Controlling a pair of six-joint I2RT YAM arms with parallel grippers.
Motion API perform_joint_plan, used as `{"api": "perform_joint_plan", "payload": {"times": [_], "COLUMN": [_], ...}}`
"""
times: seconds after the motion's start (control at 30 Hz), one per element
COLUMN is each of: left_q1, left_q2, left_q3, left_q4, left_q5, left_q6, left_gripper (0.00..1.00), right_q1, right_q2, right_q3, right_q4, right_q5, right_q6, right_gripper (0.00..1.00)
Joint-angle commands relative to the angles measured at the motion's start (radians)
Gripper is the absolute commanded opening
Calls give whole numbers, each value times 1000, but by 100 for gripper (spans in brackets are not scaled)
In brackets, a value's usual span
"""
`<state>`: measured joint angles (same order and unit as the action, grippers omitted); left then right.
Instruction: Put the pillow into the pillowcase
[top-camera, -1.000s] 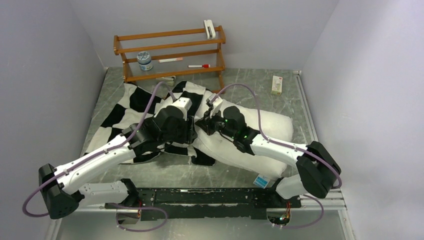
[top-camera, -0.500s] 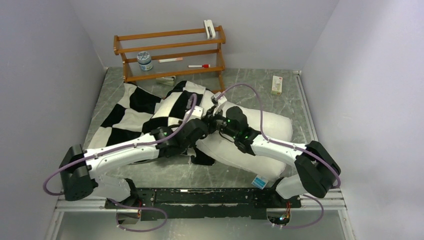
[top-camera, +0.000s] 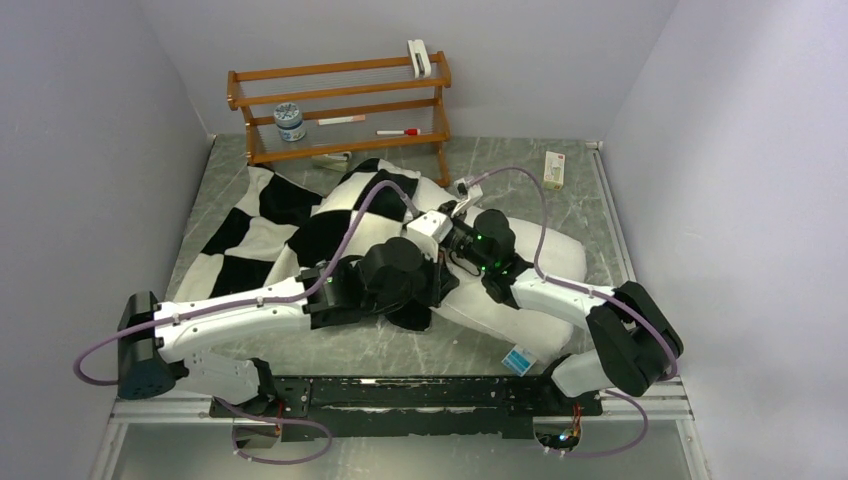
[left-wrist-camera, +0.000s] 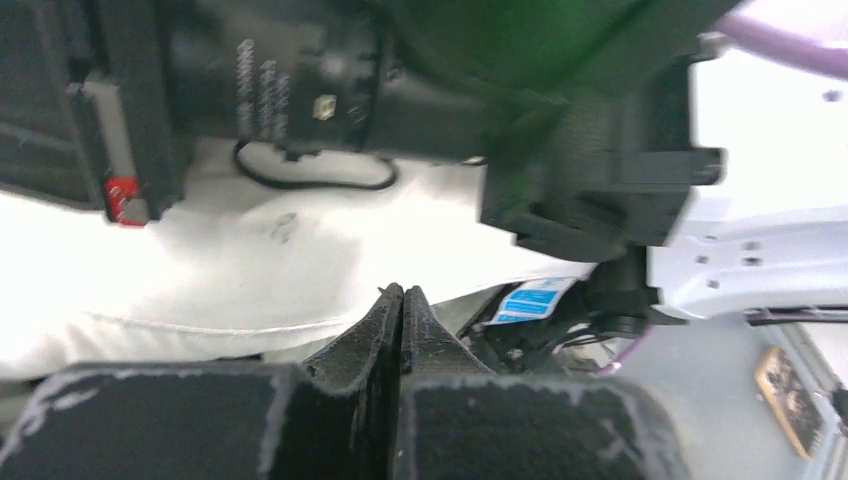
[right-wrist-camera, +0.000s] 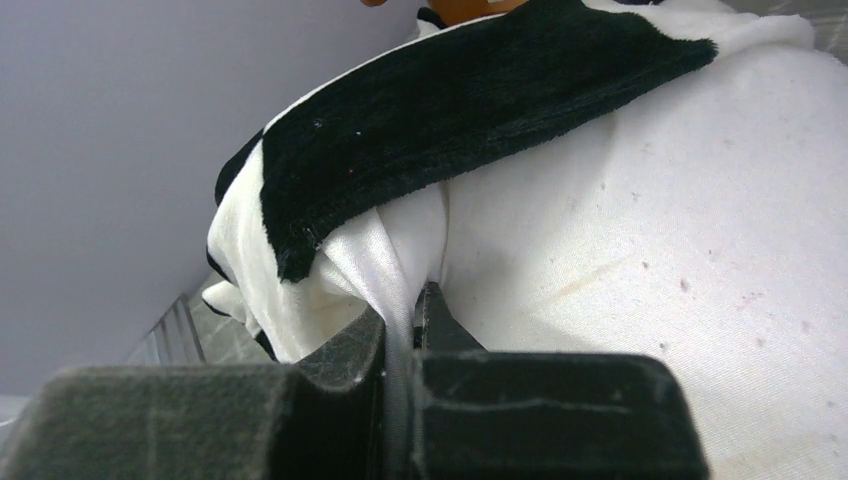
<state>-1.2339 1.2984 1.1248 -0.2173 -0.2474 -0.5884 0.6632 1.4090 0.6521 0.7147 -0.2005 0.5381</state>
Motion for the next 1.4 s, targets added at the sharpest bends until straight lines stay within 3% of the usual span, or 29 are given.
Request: {"api": "perform_joint_plan", "payload": {"times": [0.0,0.07,0.17,0.33,0.47,0.53,0.67,0.8,0.9,1.0,1.37], "left_q1": [5,10,38,169,220,246,283,275,224,165,139], "left_q2": [49,36,-26,-72,-12,37,130,170,124,68,35], "left_q3": [55,67,16,-45,-44,-27,0,71,83,70,-27], "left_q4": [-121,-262,-330,-339,-270,-240,-164,-169,-116,-66,31], "left_q5": [-71,-212,-355,-402,-451,-460,-458,-400,-274,-163,55], "left_q6": [-68,-74,-69,-8,88,123,166,195,264,268,136], "left_gripper": [6,21,42,56,71,73,66,27,22,9,5], "right_q1": [-30,-35,-40,-42,-41,-42,-42,-41,-42,-42,-42], "right_q2": [-33,-47,-51,-50,-47,-45,-45,-29,8,49,79], "right_q3": [14,-15,-25,-34,-36,-35,-29,-10,17,43,49], "right_q4": [114,129,129,149,155,159,158,151,172,209,257], "right_q5": [15,20,15,9,4,1,1,30,33,29,51], "right_q6": [65,78,81,90,96,102,103,105,122,147,181], "right_gripper": [0,0,0,0,0,0,0,0,0,0,0]}}
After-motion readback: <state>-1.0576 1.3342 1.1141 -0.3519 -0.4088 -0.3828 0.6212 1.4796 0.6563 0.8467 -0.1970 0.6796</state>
